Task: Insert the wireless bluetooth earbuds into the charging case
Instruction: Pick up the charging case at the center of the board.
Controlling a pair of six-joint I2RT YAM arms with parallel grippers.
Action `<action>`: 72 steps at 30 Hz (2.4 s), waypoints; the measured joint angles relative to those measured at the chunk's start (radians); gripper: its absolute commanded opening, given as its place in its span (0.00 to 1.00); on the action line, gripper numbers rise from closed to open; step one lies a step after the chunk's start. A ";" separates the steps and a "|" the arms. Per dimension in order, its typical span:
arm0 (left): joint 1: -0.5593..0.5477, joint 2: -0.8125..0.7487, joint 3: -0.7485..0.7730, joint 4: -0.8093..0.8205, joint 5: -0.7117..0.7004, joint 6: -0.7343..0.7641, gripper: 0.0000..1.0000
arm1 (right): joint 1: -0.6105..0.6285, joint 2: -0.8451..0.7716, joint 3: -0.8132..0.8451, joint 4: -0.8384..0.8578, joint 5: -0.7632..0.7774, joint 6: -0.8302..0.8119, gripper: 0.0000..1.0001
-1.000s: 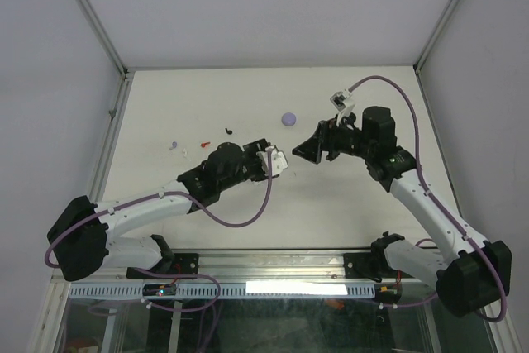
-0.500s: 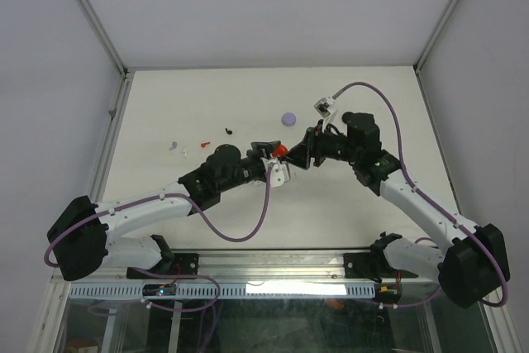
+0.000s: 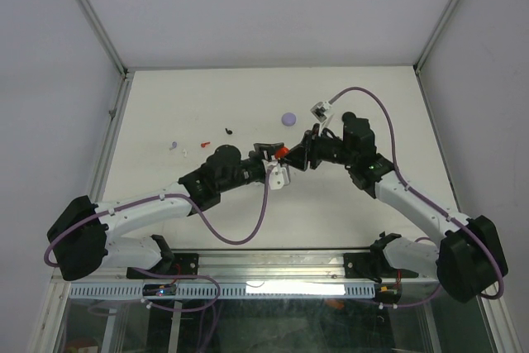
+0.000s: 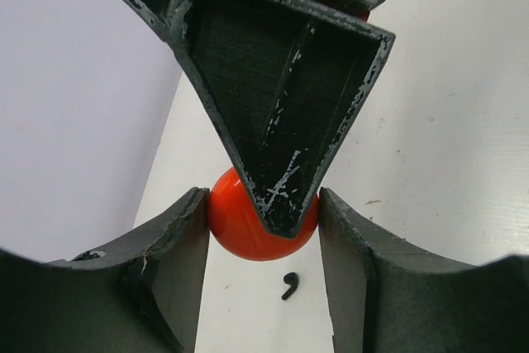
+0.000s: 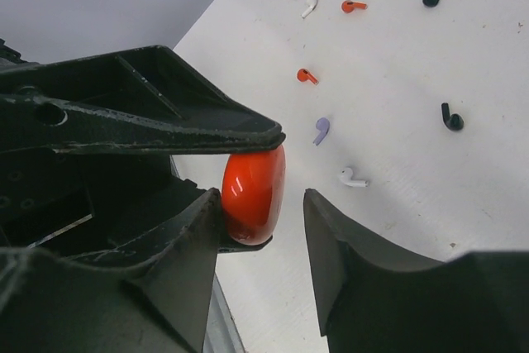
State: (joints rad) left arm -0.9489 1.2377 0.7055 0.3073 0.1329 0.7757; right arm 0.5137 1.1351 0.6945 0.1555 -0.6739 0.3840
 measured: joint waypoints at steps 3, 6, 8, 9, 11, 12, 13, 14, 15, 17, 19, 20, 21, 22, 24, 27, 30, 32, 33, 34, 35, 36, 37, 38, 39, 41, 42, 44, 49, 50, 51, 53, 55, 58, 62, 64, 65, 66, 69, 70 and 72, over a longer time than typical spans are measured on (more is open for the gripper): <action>-0.002 0.000 0.000 0.000 0.009 0.004 0.20 | 0.004 0.008 -0.006 0.021 -0.008 0.001 0.35; -0.001 0.000 0.000 -0.003 0.011 0.011 0.20 | 0.008 0.014 -0.006 0.036 -0.023 -0.003 0.30; -0.002 -0.001 0.000 -0.011 0.011 0.019 0.20 | 0.008 0.016 -0.006 0.034 -0.030 -0.012 0.30; -0.002 -0.002 0.000 -0.015 0.012 0.025 0.20 | 0.008 0.016 -0.006 0.033 -0.031 -0.017 0.31; -0.006 -0.006 0.001 -0.030 0.012 0.039 0.19 | 0.008 0.016 -0.006 0.026 -0.042 -0.031 0.34; -0.008 -0.010 0.002 -0.042 0.014 0.052 0.19 | 0.008 0.016 -0.005 0.018 -0.047 -0.040 0.34; -0.011 -0.010 0.005 -0.055 0.016 0.059 0.19 | 0.009 0.016 -0.004 0.005 -0.051 -0.051 0.35; -0.014 -0.010 0.009 -0.069 0.016 0.073 0.19 | 0.009 0.016 -0.003 -0.005 -0.054 -0.061 0.35; -0.016 -0.010 0.012 -0.082 0.017 0.082 0.19 | 0.009 0.016 -0.001 -0.019 -0.060 -0.070 0.35; -0.022 -0.010 0.019 -0.108 0.018 0.106 0.19 | 0.009 0.016 0.008 -0.054 -0.070 -0.088 0.35; -0.027 -0.010 0.026 -0.128 0.018 0.128 0.19 | 0.009 0.016 0.016 -0.074 -0.077 -0.100 0.35; -0.028 -0.010 0.028 -0.133 0.018 0.135 0.19 | 0.009 0.016 0.020 -0.084 -0.080 -0.105 0.35; -0.032 -0.011 0.030 -0.140 0.017 0.143 0.19 | 0.009 0.016 0.024 -0.092 -0.082 -0.110 0.35; -0.034 -0.011 0.032 -0.148 0.017 0.154 0.19 | 0.009 0.016 0.026 -0.100 -0.085 -0.114 0.35; -0.039 -0.013 0.035 -0.162 0.017 0.169 0.19 | 0.009 0.018 0.032 -0.116 -0.092 -0.121 0.34; -0.041 -0.014 0.039 -0.174 0.015 0.189 0.18 | 0.009 0.022 0.037 -0.125 -0.096 -0.126 0.34; -0.049 -0.014 0.039 -0.188 0.005 0.209 0.20 | 0.009 0.029 0.039 -0.129 -0.103 -0.128 0.26; -0.054 -0.014 0.040 -0.198 -0.003 0.217 0.25 | 0.009 0.037 0.039 -0.133 -0.111 -0.132 0.18; -0.057 -0.014 0.040 -0.204 -0.006 0.220 0.28 | 0.009 0.040 0.040 -0.135 -0.113 -0.134 0.13; -0.060 -0.014 0.040 -0.207 -0.011 0.224 0.33 | 0.009 0.044 0.040 -0.136 -0.118 -0.138 0.08; -0.063 -0.014 0.040 -0.212 -0.017 0.228 0.39 | 0.009 0.047 0.040 -0.138 -0.121 -0.140 0.02; -0.066 -0.014 0.040 -0.216 -0.024 0.231 0.45 | 0.010 0.050 0.040 -0.138 -0.124 -0.144 0.00; -0.069 -0.014 0.040 -0.219 -0.029 0.233 0.51 | 0.010 0.052 0.040 -0.140 -0.127 -0.150 0.00; -0.072 -0.015 0.040 -0.222 -0.035 0.234 0.56 | 0.011 0.053 0.040 -0.140 -0.130 -0.156 0.00; -0.074 -0.017 0.040 -0.224 -0.040 0.234 0.60 | 0.011 0.053 0.040 -0.140 -0.133 -0.161 0.00; -0.079 -0.024 0.040 -0.226 -0.049 0.233 0.65 | 0.011 0.053 0.041 -0.139 -0.143 -0.179 0.00; -0.080 -0.035 0.039 -0.226 -0.055 0.227 0.67 | 0.012 0.053 0.041 -0.139 -0.144 -0.186 0.00; -0.080 -0.056 0.038 -0.227 -0.059 0.216 0.70 | 0.013 0.052 0.042 -0.137 -0.148 -0.206 0.00; -0.080 -0.142 0.025 -0.225 -0.100 0.162 0.73 | 0.013 0.029 0.042 -0.123 -0.145 -0.254 0.00; -0.080 -0.163 0.022 -0.225 -0.108 0.142 0.73 | 0.013 0.023 0.042 -0.119 -0.145 -0.262 0.00; -0.080 -0.184 0.019 -0.226 -0.113 0.119 0.73 | 0.013 0.015 0.042 -0.111 -0.144 -0.270 0.00; -0.080 -0.220 0.017 -0.227 -0.125 0.066 0.73 | 0.013 -0.006 0.041 -0.081 -0.142 -0.290 0.00; -0.078 -0.245 0.015 -0.227 -0.129 0.014 0.73 | 0.013 -0.026 0.039 -0.059 -0.143 -0.304 0.00; -0.052 -0.288 0.014 -0.229 -0.102 -0.091 0.73 | 0.013 -0.053 0.036 -0.018 -0.151 -0.330 0.00; 0.029 -0.343 0.014 -0.228 -0.023 -0.233 0.75 | 0.013 -0.059 0.031 0.024 -0.168 -0.375 0.00; 0.113 -0.365 0.014 -0.212 0.069 -0.346 0.76 | 0.013 -0.059 0.017 0.046 -0.175 -0.407 0.00; 0.141 -0.367 0.014 -0.203 0.104 -0.388 0.76 | 0.013 -0.059 0.010 0.059 -0.181 -0.419 0.00; 0.170 -0.366 0.014 -0.192 0.143 -0.432 0.76 | 0.013 -0.060 0.004 0.070 -0.185 -0.427 0.00; 0.235 -0.348 0.014 -0.162 0.245 -0.562 0.77 | 0.013 -0.066 -0.013 0.103 -0.202 -0.448 0.00; 0.253 -0.338 0.014 -0.148 0.278 -0.607 0.77 | 0.013 -0.066 -0.013 0.112 -0.206 -0.453 0.00; 0.286 -0.314 0.014 -0.117 0.348 -0.694 0.78 | 0.013 -0.068 -0.014 0.129 -0.216 -0.459 0.00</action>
State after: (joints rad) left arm -0.6624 0.9234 0.7193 0.1905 0.4812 0.0822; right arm 0.5262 1.0672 0.6804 0.2848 -0.8894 -0.0753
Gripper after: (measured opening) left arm 0.769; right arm 0.283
